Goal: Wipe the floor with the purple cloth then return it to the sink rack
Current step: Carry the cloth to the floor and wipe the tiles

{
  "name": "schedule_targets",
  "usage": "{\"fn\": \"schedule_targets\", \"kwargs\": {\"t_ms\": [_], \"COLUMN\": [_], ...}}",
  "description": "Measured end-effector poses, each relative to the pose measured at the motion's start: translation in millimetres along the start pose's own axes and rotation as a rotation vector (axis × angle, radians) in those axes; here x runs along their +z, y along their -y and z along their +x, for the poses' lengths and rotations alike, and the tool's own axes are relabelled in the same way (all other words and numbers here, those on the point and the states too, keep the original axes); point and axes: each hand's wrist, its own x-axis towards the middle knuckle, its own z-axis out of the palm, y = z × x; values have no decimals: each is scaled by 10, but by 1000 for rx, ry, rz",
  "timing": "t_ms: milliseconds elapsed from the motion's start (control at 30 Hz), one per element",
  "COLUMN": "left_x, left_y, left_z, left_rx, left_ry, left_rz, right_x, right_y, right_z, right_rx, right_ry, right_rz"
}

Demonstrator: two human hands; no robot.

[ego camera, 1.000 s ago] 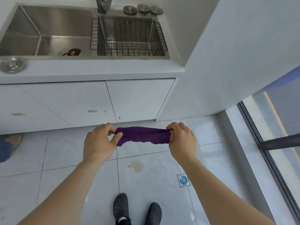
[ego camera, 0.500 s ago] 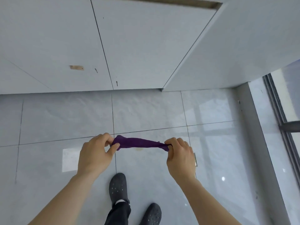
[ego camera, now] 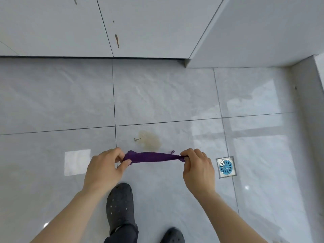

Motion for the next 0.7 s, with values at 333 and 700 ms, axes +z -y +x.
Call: {"fn": "schedule_targets", "kwargs": {"t_ms": [333, 700], "left_x": [1031, 1367], "left_y": [813, 1112], "left_z": [855, 1680], "left_rx": [9, 138], "left_ry": [-3, -190], "left_rz": [-12, 62], "right_x": [1532, 2123], "right_y": [-440, -329], "right_z": [554, 1398], "right_rx": [-24, -73], "right_ry": [-86, -470], "right_rz": [1, -42]}}
